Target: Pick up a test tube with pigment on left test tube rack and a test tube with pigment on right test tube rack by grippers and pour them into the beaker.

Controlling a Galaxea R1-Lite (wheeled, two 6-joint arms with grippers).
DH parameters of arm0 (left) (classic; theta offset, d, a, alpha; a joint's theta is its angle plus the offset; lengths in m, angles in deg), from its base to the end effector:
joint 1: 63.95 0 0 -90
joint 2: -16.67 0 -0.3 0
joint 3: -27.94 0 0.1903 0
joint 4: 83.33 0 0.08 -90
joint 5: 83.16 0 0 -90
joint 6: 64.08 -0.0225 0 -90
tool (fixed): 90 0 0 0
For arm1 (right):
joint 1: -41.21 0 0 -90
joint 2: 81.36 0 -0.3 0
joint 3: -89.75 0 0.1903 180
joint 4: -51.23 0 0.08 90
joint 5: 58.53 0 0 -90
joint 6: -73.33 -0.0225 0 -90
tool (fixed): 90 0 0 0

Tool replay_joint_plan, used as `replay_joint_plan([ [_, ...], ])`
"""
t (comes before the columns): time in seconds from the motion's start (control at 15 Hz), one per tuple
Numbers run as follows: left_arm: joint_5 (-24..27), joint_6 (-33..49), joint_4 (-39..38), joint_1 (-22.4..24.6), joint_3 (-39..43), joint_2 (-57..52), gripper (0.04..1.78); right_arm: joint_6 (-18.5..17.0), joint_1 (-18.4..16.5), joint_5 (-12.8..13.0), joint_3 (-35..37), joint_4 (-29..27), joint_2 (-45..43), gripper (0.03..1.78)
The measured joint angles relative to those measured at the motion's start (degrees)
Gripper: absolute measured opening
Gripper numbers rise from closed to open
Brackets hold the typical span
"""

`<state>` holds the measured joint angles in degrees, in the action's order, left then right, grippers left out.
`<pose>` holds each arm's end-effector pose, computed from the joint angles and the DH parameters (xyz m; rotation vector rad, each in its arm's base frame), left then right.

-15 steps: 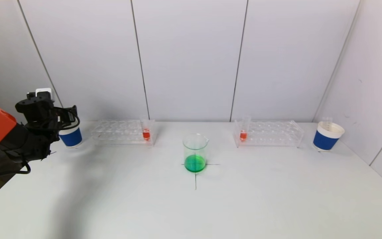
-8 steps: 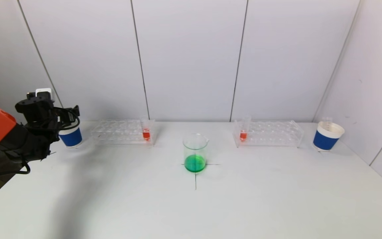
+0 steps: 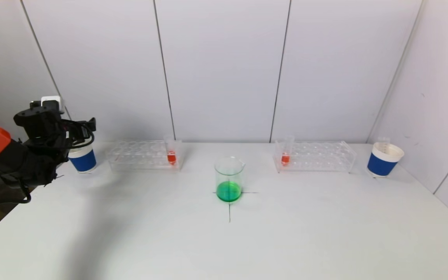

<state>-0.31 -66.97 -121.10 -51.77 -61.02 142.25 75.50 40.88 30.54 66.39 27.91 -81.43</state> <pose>0.4193 0.0934 0.1325 0.0508 -0.0116 0.3378 -0.0229 0.0005 0.0755 -0.0379 -0.0021 0.0104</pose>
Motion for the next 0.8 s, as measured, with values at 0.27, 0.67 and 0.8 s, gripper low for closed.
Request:
replay_joint_plan([
  [0.27,1.34,0.06,-0.05,-4.39,9.29,-9.48,1.77,0.00,0.00,0.00,0.00,0.02,0.00,1.76],
  [0.67,5.29,0.22,-0.33,-9.70,29.93,-27.61,1.77,0.00,0.02,0.00,0.00,0.02,0.00,1.76],
  [0.8,6.34,0.26,-0.35,-10.12,37.27,-34.43,1.77,0.00,0.00,0.01,0.00,0.00,0.00,1.76],
])
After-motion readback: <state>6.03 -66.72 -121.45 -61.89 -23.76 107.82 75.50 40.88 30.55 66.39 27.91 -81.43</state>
